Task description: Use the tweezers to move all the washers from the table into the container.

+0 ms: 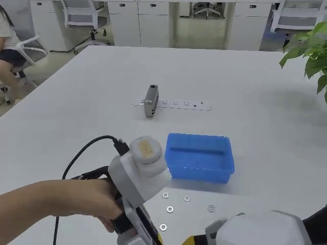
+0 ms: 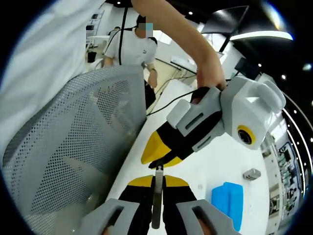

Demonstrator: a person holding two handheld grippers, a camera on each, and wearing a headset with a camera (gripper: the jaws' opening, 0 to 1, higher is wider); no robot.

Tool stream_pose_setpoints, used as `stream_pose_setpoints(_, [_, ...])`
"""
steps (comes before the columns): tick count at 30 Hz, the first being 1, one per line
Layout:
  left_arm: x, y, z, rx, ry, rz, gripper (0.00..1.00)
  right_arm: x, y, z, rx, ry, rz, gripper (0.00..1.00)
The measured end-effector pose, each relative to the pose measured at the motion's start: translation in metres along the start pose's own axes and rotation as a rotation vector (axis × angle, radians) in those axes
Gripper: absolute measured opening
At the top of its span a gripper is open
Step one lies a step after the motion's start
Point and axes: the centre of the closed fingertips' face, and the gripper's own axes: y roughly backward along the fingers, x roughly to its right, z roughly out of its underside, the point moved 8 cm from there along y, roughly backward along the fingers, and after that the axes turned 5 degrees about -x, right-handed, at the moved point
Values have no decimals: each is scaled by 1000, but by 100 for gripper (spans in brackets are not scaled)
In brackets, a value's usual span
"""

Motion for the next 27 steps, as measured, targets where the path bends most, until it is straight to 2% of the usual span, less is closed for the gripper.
stream_pose_setpoints(4, [-2, 1, -3, 2, 0, -23, 4, 0, 0, 3, -9, 22, 25, 2])
stream_pose_setpoints(6, [-5, 3, -5, 25, 34, -61, 3, 4, -1, 6, -19, -15, 42, 2])
stream_pose_setpoints(8, [-5, 5, -7, 61, 5, -104, 2, 8, 0, 10, -13, -118, 69, 3])
stream_pose_setpoints(9, [-7, 7, -7, 82, 14, -153, 2, 11, -1, 9, 12, -141, 81, 4])
stream_pose_setpoints(11, [-5, 8, -7, 107, 6, -169, 1, 15, -1, 15, -6, -214, 116, 7])
stream_pose_setpoints(12, [-5, 9, -9, 152, 6, -208, 1, 16, 0, 17, 2, -248, 138, 8])
stream_pose_setpoints(13, [-4, 10, -10, 166, -3, -228, 1, 16, 1, 19, 7, -282, 148, 8])
stream_pose_setpoints(15, [-4, 13, -10, 196, -34, -324, 1, 16, 5, 21, 35, -379, 174, 10])
stream_pose_setpoints(16, [-4, 13, -10, 202, -53, -351, 1, 17, 8, 23, 39, -412, 195, 10])
stream_pose_setpoints(17, [-2, 13, -10, 226, -59, -366, 1, 16, 12, 24, 51, -454, 221, 10])
stream_pose_setpoints(21, [-1, 16, -9, 347, -2, -410, 1, 14, 25, 30, 93, -607, 279, 11])
stream_pose_setpoints(24, [-1, 17, -7, 413, 12, -453, 1, 10, 33, 35, 155, -759, 293, 12])
stream_pose_setpoints(27, [2, 19, -6, 489, 36, -468, 1, 9, 38, 41, 260, -941, 277, 14])
